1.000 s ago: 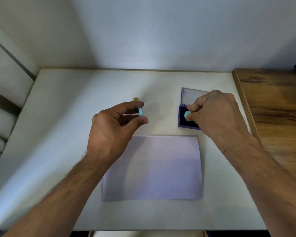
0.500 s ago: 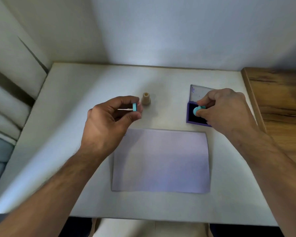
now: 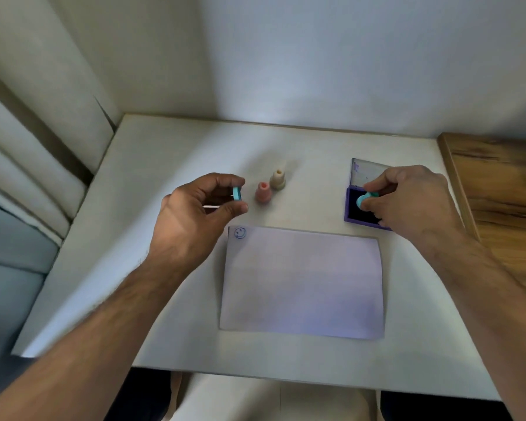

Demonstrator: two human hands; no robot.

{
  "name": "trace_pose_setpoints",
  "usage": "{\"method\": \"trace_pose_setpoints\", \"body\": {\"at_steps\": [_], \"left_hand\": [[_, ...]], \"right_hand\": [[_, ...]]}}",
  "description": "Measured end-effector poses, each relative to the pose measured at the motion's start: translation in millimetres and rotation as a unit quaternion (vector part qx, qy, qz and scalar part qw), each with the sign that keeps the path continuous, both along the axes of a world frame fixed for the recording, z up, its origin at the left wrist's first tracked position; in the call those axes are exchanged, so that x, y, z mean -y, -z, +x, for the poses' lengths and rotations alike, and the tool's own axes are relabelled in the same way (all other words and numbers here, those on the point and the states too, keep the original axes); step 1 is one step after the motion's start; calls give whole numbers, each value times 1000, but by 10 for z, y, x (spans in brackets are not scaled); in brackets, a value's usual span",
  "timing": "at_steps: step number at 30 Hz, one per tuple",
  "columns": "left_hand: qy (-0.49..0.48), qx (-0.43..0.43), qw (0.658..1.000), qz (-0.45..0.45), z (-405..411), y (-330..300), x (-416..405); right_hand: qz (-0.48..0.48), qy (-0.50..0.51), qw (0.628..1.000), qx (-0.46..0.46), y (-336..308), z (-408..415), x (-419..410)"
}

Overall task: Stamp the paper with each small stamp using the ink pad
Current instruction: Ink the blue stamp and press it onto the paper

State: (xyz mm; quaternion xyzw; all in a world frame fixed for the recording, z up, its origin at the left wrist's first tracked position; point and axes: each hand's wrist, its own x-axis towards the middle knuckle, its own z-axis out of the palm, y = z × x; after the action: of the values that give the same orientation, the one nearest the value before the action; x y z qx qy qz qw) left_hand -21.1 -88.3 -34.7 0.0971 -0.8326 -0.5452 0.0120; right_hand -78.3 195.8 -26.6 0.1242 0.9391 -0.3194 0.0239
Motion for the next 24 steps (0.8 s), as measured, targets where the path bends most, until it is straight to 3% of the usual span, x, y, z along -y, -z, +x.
{"method": "trace_pose_setpoints", "body": {"at_steps": [3, 10, 17, 24], "left_hand": [[-32, 14, 999, -27, -31, 62, 44], [-53, 65, 994, -73, -137, 105, -6], [-35, 71, 988, -136, -141, 144, -71], [-58, 38, 992, -110, -151, 113, -90]], "right_hand": [[19, 4, 999, -46, 27, 36, 28], [-115, 30, 986, -116, -70, 41, 200], [-164, 1, 978, -129, -168, 149, 320], [-176, -17, 976, -128, -196, 221, 327]]}}
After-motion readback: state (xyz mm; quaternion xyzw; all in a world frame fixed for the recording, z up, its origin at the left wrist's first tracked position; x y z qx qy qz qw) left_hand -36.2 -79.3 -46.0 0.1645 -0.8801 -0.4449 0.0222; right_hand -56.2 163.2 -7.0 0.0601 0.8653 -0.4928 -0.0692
